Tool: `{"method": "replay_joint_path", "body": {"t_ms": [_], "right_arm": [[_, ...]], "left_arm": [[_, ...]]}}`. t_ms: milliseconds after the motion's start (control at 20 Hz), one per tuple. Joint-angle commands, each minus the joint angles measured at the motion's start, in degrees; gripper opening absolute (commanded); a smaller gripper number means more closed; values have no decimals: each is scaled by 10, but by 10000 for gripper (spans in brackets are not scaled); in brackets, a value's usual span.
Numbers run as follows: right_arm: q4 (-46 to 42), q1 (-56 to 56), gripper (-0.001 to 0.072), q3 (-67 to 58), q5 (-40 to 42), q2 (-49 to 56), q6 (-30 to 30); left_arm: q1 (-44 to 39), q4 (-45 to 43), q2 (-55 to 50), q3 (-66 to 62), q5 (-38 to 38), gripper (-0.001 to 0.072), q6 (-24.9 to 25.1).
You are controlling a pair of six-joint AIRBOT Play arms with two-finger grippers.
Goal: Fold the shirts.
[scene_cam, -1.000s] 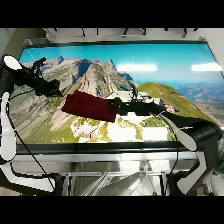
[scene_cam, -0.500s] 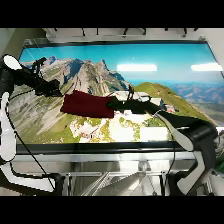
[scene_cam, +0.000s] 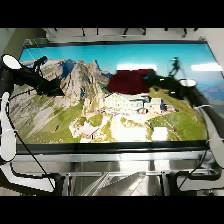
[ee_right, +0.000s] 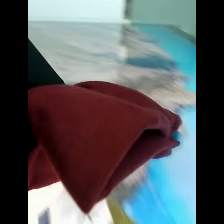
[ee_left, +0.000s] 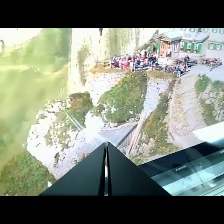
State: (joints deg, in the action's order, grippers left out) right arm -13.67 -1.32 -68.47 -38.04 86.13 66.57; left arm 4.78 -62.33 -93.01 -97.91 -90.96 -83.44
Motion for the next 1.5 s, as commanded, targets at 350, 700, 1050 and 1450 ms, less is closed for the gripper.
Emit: {"method": "replay_joint_path", "body": {"t_ms": [350,700,1050,1450], "right_arm": [[-59,-261,19,-20,8,-22,-24],[-78,-383,19,-33,18,-21,-53],[-419,-410,19,-31,-75,-21,196],[-622,-410,21,-31,-164,-14,380]], "left_arm": [[-49,9,0,0,0,16,0],[-77,9,0,0,-6,16,-9],[-83,9,0,0,-6,16,-15],[-83,9,0,0,-7,16,-14]]}}
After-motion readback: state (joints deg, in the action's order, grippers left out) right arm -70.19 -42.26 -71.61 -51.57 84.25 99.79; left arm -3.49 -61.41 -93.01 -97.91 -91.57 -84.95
